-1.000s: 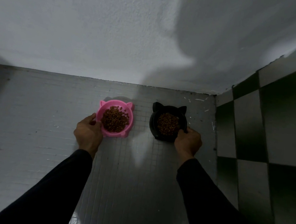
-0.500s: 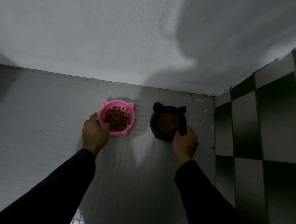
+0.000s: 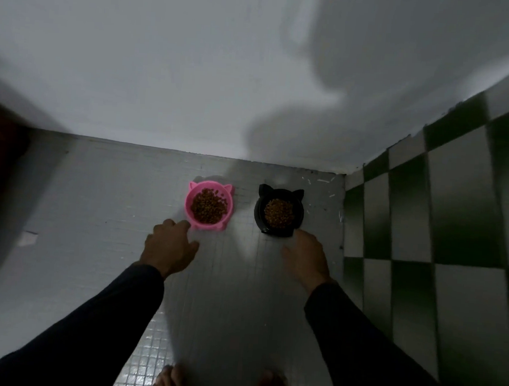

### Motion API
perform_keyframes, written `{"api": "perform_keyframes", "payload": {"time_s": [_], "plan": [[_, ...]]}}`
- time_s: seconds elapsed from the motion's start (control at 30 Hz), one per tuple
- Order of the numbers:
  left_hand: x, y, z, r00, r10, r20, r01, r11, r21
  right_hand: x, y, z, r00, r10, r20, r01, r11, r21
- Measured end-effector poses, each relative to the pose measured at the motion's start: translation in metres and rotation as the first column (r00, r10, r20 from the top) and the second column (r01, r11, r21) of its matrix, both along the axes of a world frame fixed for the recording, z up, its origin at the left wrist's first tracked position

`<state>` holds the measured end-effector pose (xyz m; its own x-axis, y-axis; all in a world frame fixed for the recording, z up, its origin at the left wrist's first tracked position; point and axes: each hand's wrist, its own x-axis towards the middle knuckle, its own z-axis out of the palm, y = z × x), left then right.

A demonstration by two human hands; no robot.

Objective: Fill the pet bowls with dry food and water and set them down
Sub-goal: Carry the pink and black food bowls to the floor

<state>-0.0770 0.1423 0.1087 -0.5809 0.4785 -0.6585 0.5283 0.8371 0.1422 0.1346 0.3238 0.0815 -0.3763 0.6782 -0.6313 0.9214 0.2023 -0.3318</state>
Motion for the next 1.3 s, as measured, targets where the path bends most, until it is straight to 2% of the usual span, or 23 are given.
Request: {"api": "perform_keyframes", "payload": {"time_s": [0.13,0.33,0.7,0.9,1.1,1.3], "plan": [[0.002,-0.005,0.06,0.989,-0.149,-0.012,0.147,0.985,-0.084,-0.001,-0.007,0.065,0.978,0.198,0.07,-0.196,0.98,-0.044],[0.015,-0.014,0.168,0.948,-0.316,0.046,0.319,0.942,-0.107,-0.002,-0.021,0.172,0.925,0.361,0.123,-0.351,0.932,-0.091],[0.031,-0.026,0.403,0.941,-0.338,0.034,0.339,0.94,-0.031,0.014,-0.045,0.42,0.91,0.41,0.067,-0.408,0.912,-0.035],[0.045,-0.021,0.526,0.935,-0.353,-0.023,0.354,0.934,0.042,0.023,-0.046,0.545,0.915,0.402,0.045,-0.404,0.912,0.074],[0.056,-0.015,0.616,0.927,-0.361,-0.102,0.372,0.921,0.118,0.032,-0.042,0.637,0.931,0.366,-0.006,-0.358,0.914,0.189],[0.065,-0.005,0.676,0.869,-0.417,-0.268,0.456,0.884,0.104,0.044,-0.03,0.7,0.919,0.395,0.002,-0.375,0.872,0.315]]}}
